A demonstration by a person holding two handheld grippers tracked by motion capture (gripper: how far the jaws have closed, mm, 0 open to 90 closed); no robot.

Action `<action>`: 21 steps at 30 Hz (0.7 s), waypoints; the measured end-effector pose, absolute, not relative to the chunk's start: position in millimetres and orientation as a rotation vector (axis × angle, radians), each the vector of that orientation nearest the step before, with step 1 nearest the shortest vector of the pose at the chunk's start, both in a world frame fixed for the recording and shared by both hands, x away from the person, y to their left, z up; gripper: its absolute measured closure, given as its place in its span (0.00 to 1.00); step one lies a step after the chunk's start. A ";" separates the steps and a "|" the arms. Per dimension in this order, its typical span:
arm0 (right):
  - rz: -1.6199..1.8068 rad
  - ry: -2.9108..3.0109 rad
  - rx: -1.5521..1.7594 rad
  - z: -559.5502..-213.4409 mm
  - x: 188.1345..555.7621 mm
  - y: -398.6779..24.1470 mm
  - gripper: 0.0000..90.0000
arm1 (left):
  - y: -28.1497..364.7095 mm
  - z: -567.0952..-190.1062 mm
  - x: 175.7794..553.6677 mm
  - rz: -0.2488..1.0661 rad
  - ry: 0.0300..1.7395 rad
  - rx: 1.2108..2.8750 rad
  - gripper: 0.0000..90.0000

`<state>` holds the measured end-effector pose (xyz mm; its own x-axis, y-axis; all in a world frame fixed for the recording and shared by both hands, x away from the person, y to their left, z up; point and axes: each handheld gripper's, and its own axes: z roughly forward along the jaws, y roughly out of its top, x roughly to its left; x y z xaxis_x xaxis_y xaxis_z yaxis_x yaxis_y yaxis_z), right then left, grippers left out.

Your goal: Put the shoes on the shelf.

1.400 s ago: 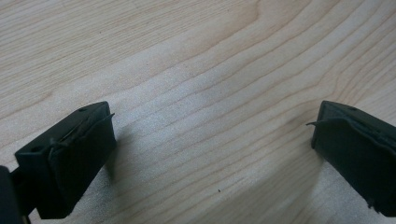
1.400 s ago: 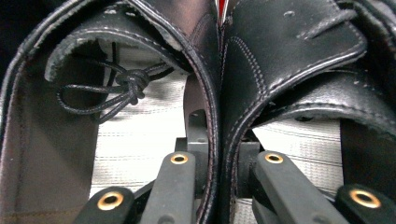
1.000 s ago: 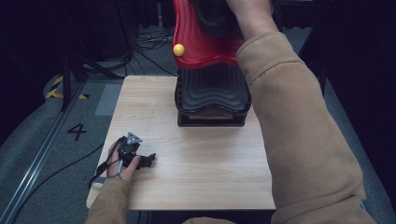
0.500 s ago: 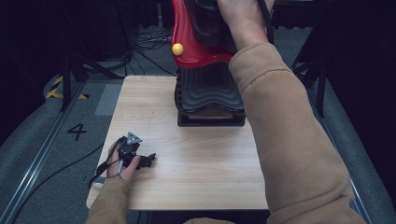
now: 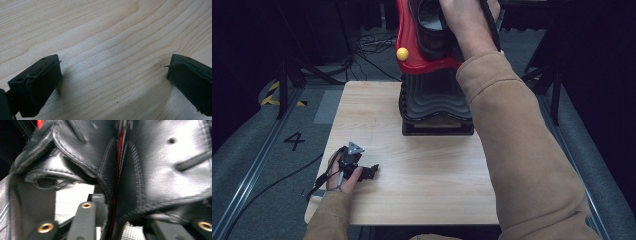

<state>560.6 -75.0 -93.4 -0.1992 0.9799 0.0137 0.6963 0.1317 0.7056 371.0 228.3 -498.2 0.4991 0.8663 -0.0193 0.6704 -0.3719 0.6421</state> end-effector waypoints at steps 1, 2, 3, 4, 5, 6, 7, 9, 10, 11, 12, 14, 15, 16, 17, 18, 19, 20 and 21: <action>0.821 1.958 1.609 -93.4 560.6 -75.0 0.79 | 228.3 -498.2 371.0 0.433 1.256 2.155 0.00; 0.812 1.965 1.615 -93.5 561.2 -76.3 0.76 | 228.1 -498.6 371.1 0.437 1.255 2.151 0.00; 0.801 1.979 1.626 -93.5 562.3 -79.2 0.72 | 228.1 -498.5 371.1 0.436 1.255 2.152 0.00; 0.792 1.990 1.635 -93.5 562.8 -82.0 0.69 | 228.1 -498.6 371.0 0.437 1.255 2.151 0.00; 0.795 1.995 1.640 -93.2 562.6 -84.8 0.66 | 228.1 -498.5 371.0 0.436 1.256 2.151 0.00; 0.807 1.998 1.638 -93.3 562.4 -86.5 0.63 | 228.2 -498.3 371.0 0.434 1.256 2.154 0.00; 0.825 2.005 1.626 -93.8 561.9 -88.3 0.62 | 228.1 -498.6 371.1 0.437 1.255 2.152 0.00; 0.828 2.003 1.597 -94.5 560.5 -89.2 0.61 | 228.1 -498.5 371.1 0.437 1.255 2.152 0.00; 0.830 2.001 1.588 -95.2 560.3 -89.3 0.60 | 228.1 -498.5 371.1 0.437 1.255 2.152 0.00; 0.833 1.999 1.578 -95.9 560.2 -89.4 0.57 | 228.1 -498.5 371.1 0.437 1.255 2.152 0.00; 0.838 1.998 1.577 -96.3 560.0 -89.6 0.56 | 228.1 -498.5 371.1 0.436 1.255 2.152 0.00; 0.843 2.006 1.579 -94.6 557.1 -92.7 0.56 | 228.0 -498.7 371.1 0.432 1.256 2.150 0.00; 0.850 2.013 1.573 -93.6 556.1 -93.9 0.57 | 227.8 -498.8 371.1 0.430 1.257 2.148 0.00; 0.868 2.020 1.576 -92.3 554.4 -94.9 0.57 | 227.8 -498.8 371.1 0.430 1.257 2.148 0.00; 0.876 2.027 1.580 -90.5 552.0 -95.6 0.57 | 227.6 -498.8 371.1 0.424 1.260 2.146 0.00; 0.875 2.031 1.576 -89.5 550.6 -95.7 0.57 | 227.6 -498.9 371.1 0.425 1.259 2.146 0.00; 0.870 2.034 1.571 -88.2 548.8 -95.8 0.56 | 227.6 -498.9 371.0 0.424 1.260 2.146 0.00; 0.870 2.034 1.571 -88.2 548.8 -95.8 0.56 | 227.6 -498.9 371.0 0.424 1.260 2.146 0.00; 0.863 2.037 1.566 -86.7 547.0 -96.0 0.56 | 227.6 -498.8 371.1 0.425 1.260 2.147 0.00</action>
